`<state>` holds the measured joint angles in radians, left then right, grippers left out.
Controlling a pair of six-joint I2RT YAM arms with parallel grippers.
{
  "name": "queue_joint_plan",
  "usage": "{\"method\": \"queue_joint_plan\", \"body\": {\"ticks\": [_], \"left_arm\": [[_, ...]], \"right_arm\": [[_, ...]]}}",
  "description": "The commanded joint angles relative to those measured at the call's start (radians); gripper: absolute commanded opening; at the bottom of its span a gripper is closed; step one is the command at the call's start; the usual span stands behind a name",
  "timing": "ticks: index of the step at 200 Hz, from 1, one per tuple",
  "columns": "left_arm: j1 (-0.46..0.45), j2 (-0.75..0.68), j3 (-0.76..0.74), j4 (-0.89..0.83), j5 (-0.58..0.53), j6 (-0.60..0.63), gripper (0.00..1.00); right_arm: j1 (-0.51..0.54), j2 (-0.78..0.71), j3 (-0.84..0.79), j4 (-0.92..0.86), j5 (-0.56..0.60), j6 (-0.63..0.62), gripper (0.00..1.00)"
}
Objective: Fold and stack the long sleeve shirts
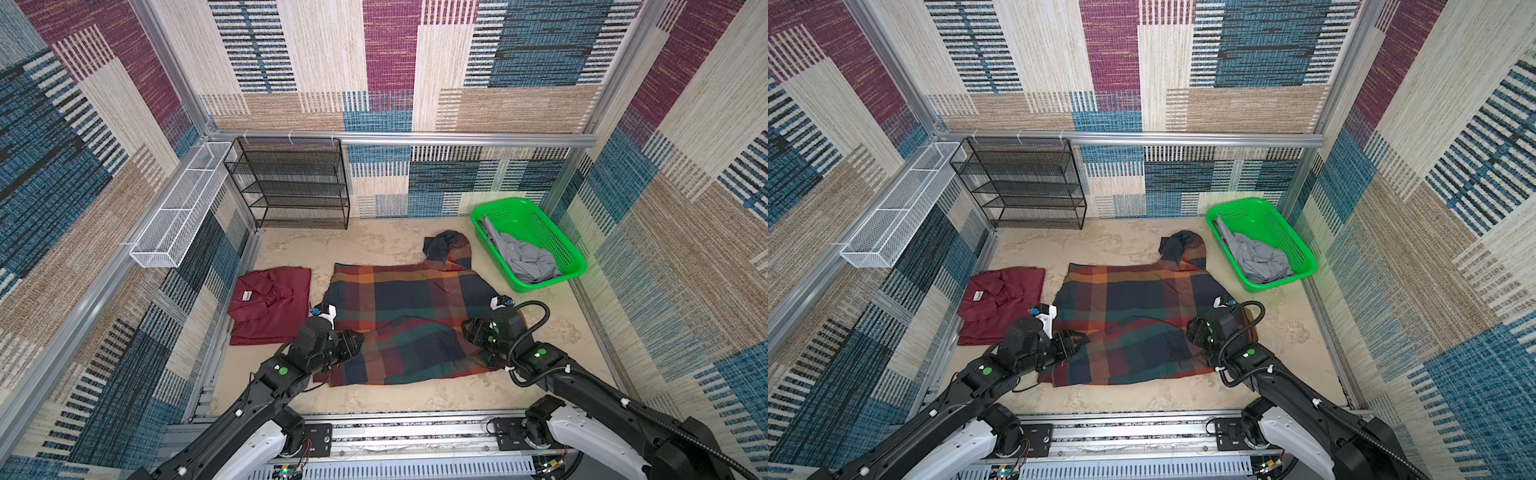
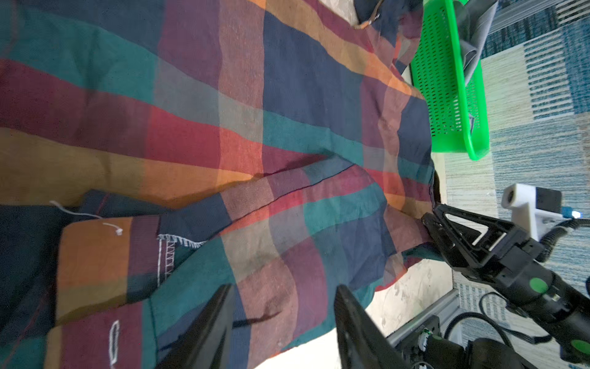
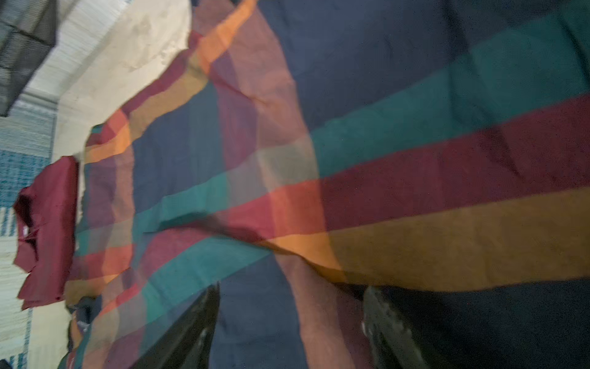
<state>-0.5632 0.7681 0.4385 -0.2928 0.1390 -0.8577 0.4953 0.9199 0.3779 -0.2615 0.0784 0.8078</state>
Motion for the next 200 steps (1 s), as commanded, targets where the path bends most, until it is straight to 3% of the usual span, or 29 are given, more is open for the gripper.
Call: {"method": "queue_joint_plan", "body": {"ticks": [1, 21, 60, 112, 129, 158, 200], "left_arm": [[0.001, 0.047, -0.007, 0.115, 0.049, -0.011, 0.55], [0.0, 0.086, -0.006, 0.115, 0.04, 0.008, 0.56], [0.002, 0.123, -0.043, 0.082, 0.022, 0.011, 0.56], [0.003, 0.018, 0.024, -0.09, 0.013, -0.01, 0.56], [0.003, 0.046, 0.074, -0.08, 0.057, -0.028, 0.56], [-0.003, 0.226, 0.14, -0.035, 0.167, -0.041, 0.54], [-0.014, 0.375, 0.087, 0.06, 0.18, -0.084, 0.54]], "right_arm": [[-0.029, 0.003, -0.027, -0.046, 0.024, 0.071, 0.73], [-0.078, -0.067, -0.077, -0.091, 0.056, 0.131, 0.7], [-0.139, -0.105, -0.131, -0.133, 0.009, 0.187, 0.69], [-0.139, -0.229, -0.024, -0.218, -0.014, 0.13, 0.69], [-0.139, -0.2, 0.053, -0.23, -0.019, 0.087, 0.71], [-0.14, -0.052, 0.138, -0.176, -0.082, 0.01, 0.71], [-0.142, 0.013, 0.065, -0.071, -0.109, 0.082, 0.72]]}}
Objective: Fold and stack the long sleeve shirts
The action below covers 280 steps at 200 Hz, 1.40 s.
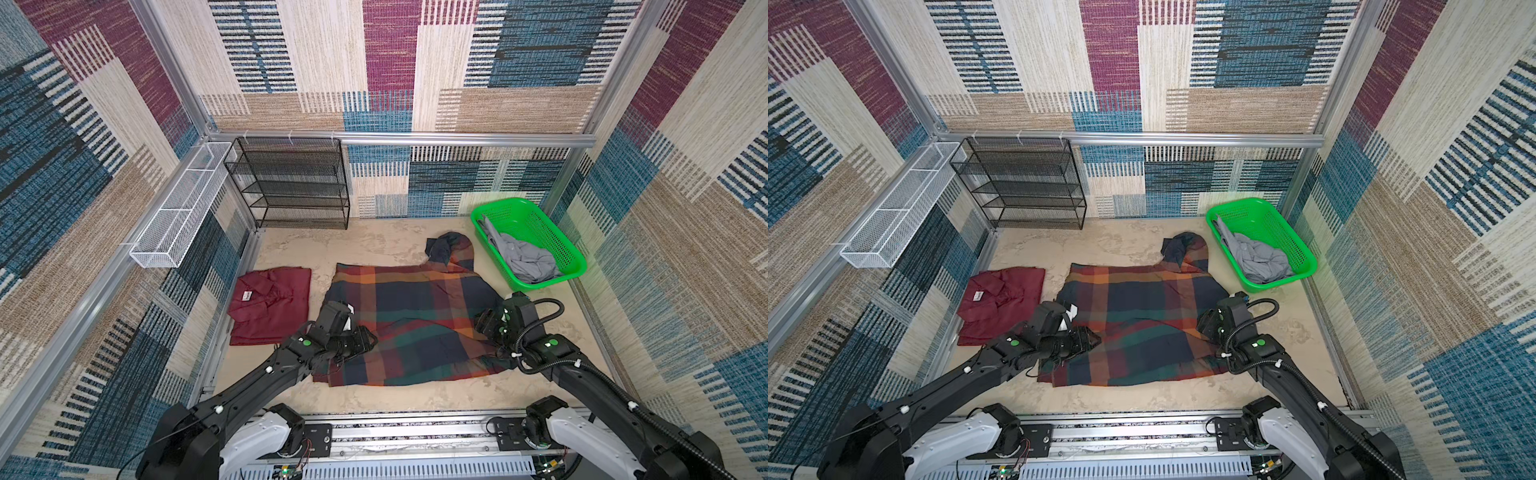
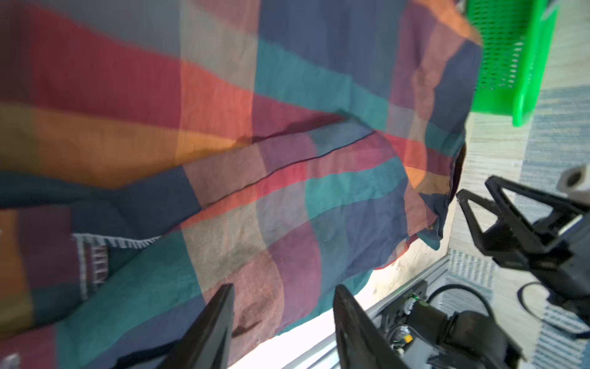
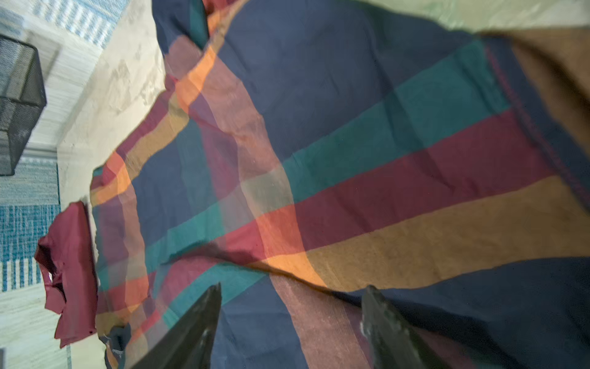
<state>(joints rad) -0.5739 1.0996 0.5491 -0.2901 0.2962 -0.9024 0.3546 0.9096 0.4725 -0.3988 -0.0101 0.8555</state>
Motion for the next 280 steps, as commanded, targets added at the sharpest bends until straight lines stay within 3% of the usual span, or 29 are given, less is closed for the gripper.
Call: {"method": "queue_joint_plan", "body": {"ticks": [1, 50, 79, 100, 130, 149, 166, 203, 280], "left_arm": [[-0.003, 0.046, -0.025, 0.058, 0.02, -0.04, 0.54], [0.009, 0.049, -0.11, -0.013, -0.105, -0.051, 0.55], [0.026, -0.044, -0.171, -0.087, -0.148, -0.061, 0.56], [0.04, -0.155, -0.189, -0.171, -0.173, -0.063, 0.57], [0.052, -0.265, -0.17, -0.251, -0.18, -0.064, 0.58], [0.056, -0.27, -0.109, -0.3, -0.193, -0.032, 0.59], [0.062, -0.246, -0.028, -0.333, -0.22, 0.02, 0.6], [0.085, -0.099, 0.109, -0.284, -0.175, 0.101, 0.61], [0.14, 0.253, 0.226, -0.112, -0.149, 0.18, 0.6]], "right_arm": [[-0.002, 0.023, -0.032, 0.067, -0.02, 0.036, 0.71], [-0.005, 0.096, -0.106, 0.097, -0.017, 0.092, 0.72], [-0.007, 0.085, -0.156, 0.068, -0.023, 0.154, 0.73], [-0.007, 0.071, -0.185, 0.057, -0.099, 0.189, 0.73], [0.02, -0.019, -0.2, 0.002, -0.142, 0.232, 0.71], [0.02, -0.09, -0.142, -0.093, -0.067, 0.214, 0.72], [0.018, -0.127, -0.057, -0.153, 0.025, 0.164, 0.74], [-0.007, -0.003, 0.057, -0.143, 0.044, 0.06, 0.77], [-0.115, 0.242, 0.005, 0.034, 0.028, 0.023, 0.74]]}}
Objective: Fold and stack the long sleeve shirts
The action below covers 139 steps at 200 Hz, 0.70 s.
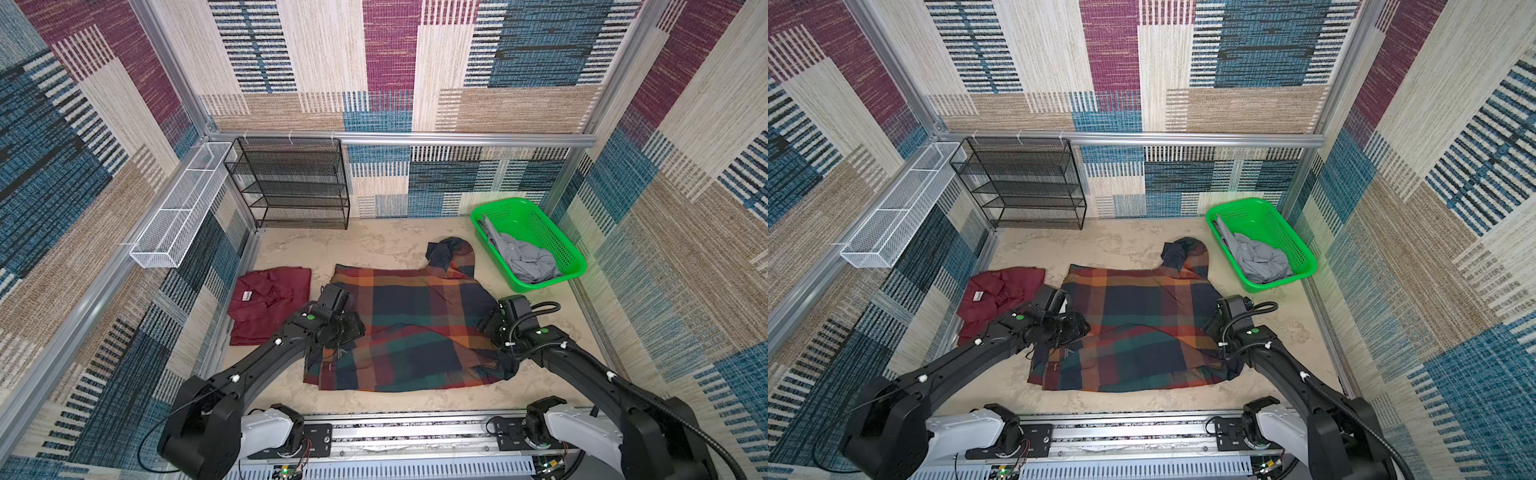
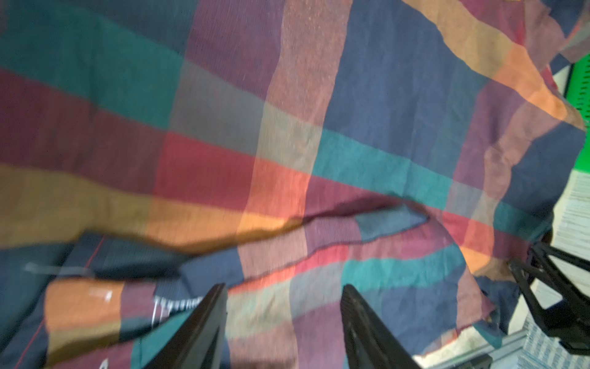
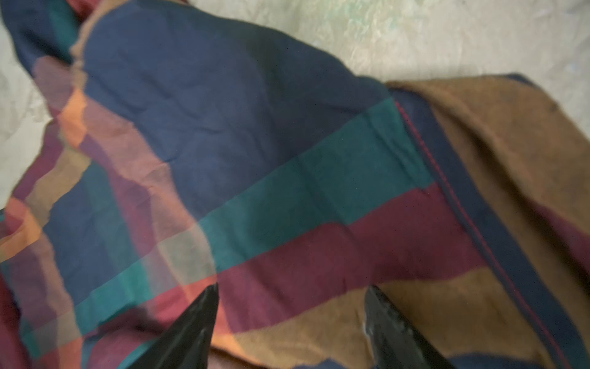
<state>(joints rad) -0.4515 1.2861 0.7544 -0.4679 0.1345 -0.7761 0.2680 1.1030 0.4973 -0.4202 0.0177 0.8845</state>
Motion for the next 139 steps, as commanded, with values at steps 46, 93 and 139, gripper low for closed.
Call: {"method": "queue_joint_plan", "body": {"ticks": [46, 93, 139], "left_arm": [[0.072, 0.095, 0.021, 0.029, 0.054, 0.039, 0.61], [0.128, 0.034, 0.177, -0.093, -0.004, 0.1, 0.76], [0.225, 0.273, 0.471, -0.161, 0.018, 0.153, 0.76]], "right_arm": [[-0.063, 0.064, -0.064, -0.03, -0.036, 0.009, 0.74], [-0.064, -0.182, 0.052, -0.101, 0.006, -0.085, 0.75], [-0.062, 0.122, 0.368, -0.008, -0.085, -0.22, 0.77]]}}
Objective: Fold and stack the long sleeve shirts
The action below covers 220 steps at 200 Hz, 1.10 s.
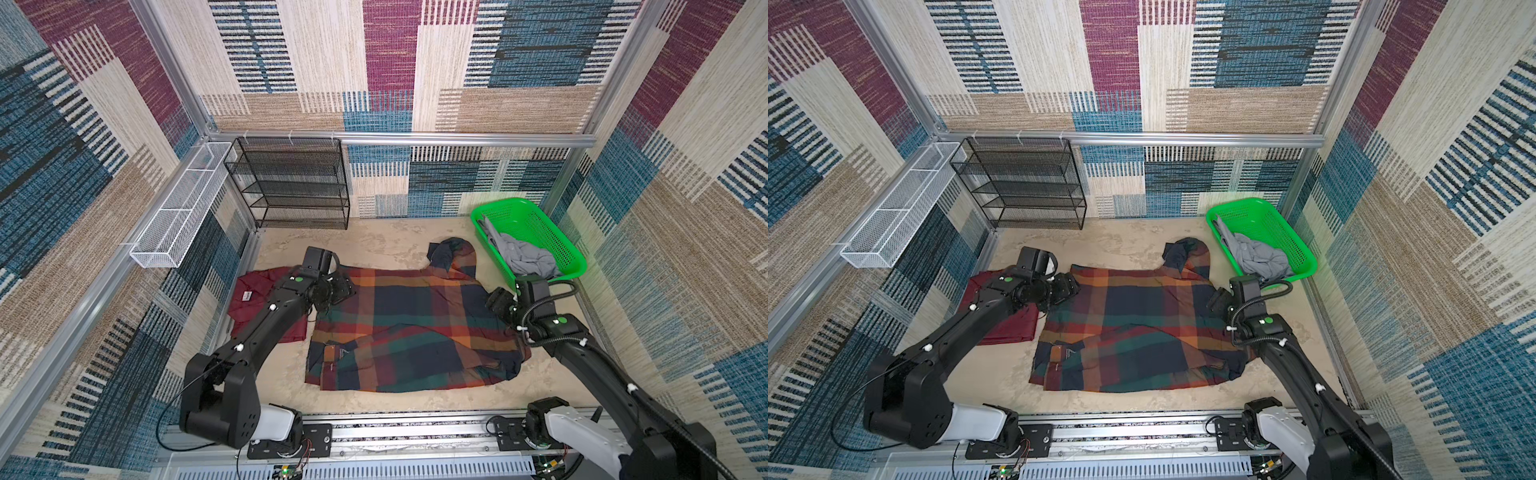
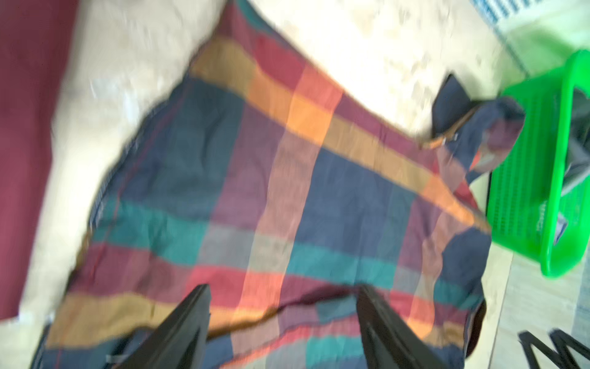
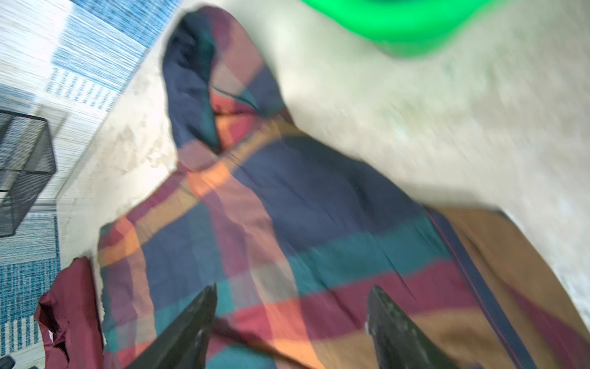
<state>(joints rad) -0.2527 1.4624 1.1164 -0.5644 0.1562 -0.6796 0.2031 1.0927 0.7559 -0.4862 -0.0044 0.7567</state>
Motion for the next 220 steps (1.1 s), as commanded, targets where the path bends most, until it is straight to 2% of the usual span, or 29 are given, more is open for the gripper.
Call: {"method": "queue_joint_plan", "body": {"ticks": [1, 16, 55, 85, 96, 132, 161, 188, 220], "left_arm": [[0.027, 0.103, 0.114, -0.065, -0.004, 0.058, 0.76], [0.039, 0.187, 0.208, -0.09, -0.016, 0.067, 0.76], [0.05, 0.429, 0.458, -0.202, -0.112, 0.121, 0.75], [0.064, 0.592, 0.601, -0.255, -0.166, 0.134, 0.74], [0.067, 0.635, 0.646, -0.27, -0.152, 0.137, 0.72], [0.069, 0.697, 0.703, -0.245, -0.219, 0.166, 0.72], [0.072, 0.766, 0.757, -0.261, -0.225, 0.193, 0.72], [0.072, 0.808, 0.777, -0.268, -0.234, 0.196, 0.71], [0.072, 0.83, 0.78, -0.262, -0.241, 0.198, 0.7]], "right_arm": [[0.003, 0.142, 0.117, 0.061, -0.064, -0.095, 0.77], [0.004, 0.271, 0.231, 0.078, -0.07, -0.114, 0.78], [0.009, 0.559, 0.521, 0.064, 0.075, -0.163, 0.82], [0.009, 0.758, 0.691, 0.037, 0.101, -0.191, 0.84], [0.01, 0.816, 0.741, 0.031, 0.102, -0.197, 0.84], [0.021, 0.96, 0.89, 0.046, 0.091, -0.232, 0.82], [0.051, 1.092, 1.065, -0.041, 0.191, -0.274, 0.82], [0.052, 1.158, 1.125, -0.062, 0.213, -0.28, 0.83], [0.052, 1.209, 1.161, -0.069, 0.186, -0.284, 0.83]]}}
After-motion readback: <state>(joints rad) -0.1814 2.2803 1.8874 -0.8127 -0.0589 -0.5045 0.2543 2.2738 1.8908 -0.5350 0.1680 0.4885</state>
